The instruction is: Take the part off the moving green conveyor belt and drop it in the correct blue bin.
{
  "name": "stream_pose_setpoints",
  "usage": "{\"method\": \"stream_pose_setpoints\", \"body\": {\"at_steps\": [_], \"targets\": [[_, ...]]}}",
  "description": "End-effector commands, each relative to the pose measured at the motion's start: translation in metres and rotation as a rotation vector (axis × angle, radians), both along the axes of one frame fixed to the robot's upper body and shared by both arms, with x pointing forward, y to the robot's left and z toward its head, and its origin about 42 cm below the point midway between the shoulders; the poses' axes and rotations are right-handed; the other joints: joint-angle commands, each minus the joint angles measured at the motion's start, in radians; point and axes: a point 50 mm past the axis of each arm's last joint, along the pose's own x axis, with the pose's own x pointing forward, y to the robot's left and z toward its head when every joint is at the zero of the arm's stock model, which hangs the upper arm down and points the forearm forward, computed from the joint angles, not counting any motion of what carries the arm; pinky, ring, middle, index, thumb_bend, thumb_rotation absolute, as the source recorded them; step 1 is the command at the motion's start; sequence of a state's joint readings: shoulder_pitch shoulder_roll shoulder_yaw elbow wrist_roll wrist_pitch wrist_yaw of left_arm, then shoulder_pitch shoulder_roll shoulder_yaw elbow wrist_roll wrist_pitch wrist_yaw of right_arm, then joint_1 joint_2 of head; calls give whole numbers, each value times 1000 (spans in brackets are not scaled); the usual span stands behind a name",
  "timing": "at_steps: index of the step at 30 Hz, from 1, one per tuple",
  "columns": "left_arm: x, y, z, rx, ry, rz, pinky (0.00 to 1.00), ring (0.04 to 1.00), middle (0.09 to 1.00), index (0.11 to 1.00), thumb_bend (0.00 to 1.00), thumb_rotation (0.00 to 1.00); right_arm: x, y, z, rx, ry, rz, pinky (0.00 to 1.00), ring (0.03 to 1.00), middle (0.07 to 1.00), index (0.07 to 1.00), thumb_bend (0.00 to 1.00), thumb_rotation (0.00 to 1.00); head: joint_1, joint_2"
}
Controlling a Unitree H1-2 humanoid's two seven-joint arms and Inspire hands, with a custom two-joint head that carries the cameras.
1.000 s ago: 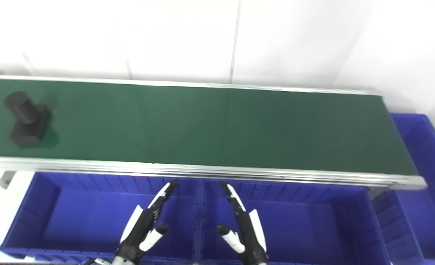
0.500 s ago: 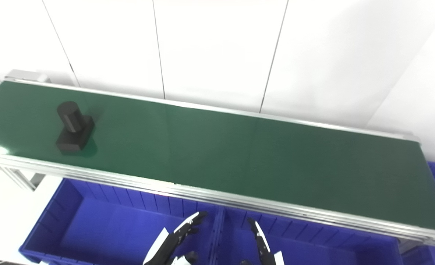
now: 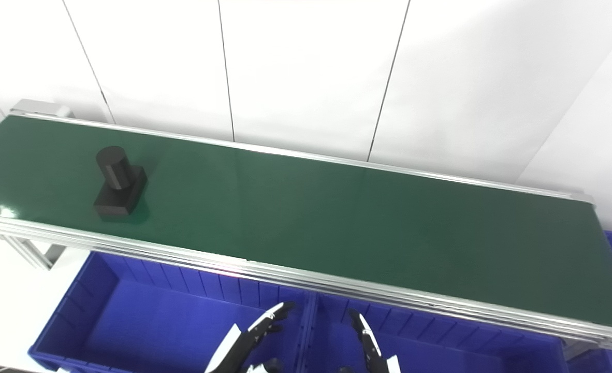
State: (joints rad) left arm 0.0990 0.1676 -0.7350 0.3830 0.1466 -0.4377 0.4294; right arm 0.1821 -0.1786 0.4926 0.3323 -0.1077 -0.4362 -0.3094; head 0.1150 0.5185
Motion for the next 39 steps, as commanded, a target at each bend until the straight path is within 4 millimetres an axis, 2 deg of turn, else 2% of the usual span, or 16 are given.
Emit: {"method": "stream_pose_setpoints", "body": {"at_steps": [1, 12, 20, 23, 26, 29, 31, 33, 36, 39], "targets": [[8, 0, 6, -10, -56, 2, 844, 911, 936, 899, 810, 943, 6, 3, 7, 22, -50, 5, 947, 946, 948, 930, 894, 982, 8, -15], [7, -2, 4, -11, -50, -1, 841, 914, 931, 891, 869, 942, 7, -1, 3, 4, -42, 14, 933, 947, 958, 936, 903, 1000, 20, -23], [8, -4, 4, 1, -68, 2, 832, 909, 930, 891, 856, 952, 6, -2, 5, 9, -45, 10, 936, 939, 951, 935, 907, 990, 19, -20], [9, -6, 4, 3, -74, 4, 827, 907, 929, 890, 851, 953, 4, -2, 13, 22, -67, 23, 929, 946, 953, 934, 926, 995, 16, -19], [9, -8, 4, -2, -74, 4, 829, 907, 929, 887, 852, 947, 0, -4, 27, 32, -113, 50, 907, 942, 949, 934, 947, 999, 17, -19], [10, -12, 4, -5, -76, 3, 831, 907, 928, 888, 846, 944, -5, -3, 49, 81, -167, 82, 921, 940, 949, 938, 920, 984, 31, -21], [12, -13, 4, -3, -79, 2, 831, 907, 928, 890, 847, 945, -6, 1, 66, 112, -217, 96, 892, 922, 939, 935, 896, 961, 36, -21], [13, -14, 4, -4, -79, 3, 831, 908, 930, 893, 837, 936, -7, 6, 84, 146, -273, 111, 818, 875, 920, 921, 868, 915, 40, -24], [14, -14, 4, -4, -77, 6, 832, 905, 929, 896, 834, 927, -5, 13, 106, 168, -352, 129, 743, 814, 873, 897, 883, 908, 41, -25], [15, -14, 2, 0, -75, 8, 830, 904, 929, 897, 842, 929, 4, 23, 131, 208, -450, 147, 697, 782, 840, 881, 890, 873, 43, -29]]}}
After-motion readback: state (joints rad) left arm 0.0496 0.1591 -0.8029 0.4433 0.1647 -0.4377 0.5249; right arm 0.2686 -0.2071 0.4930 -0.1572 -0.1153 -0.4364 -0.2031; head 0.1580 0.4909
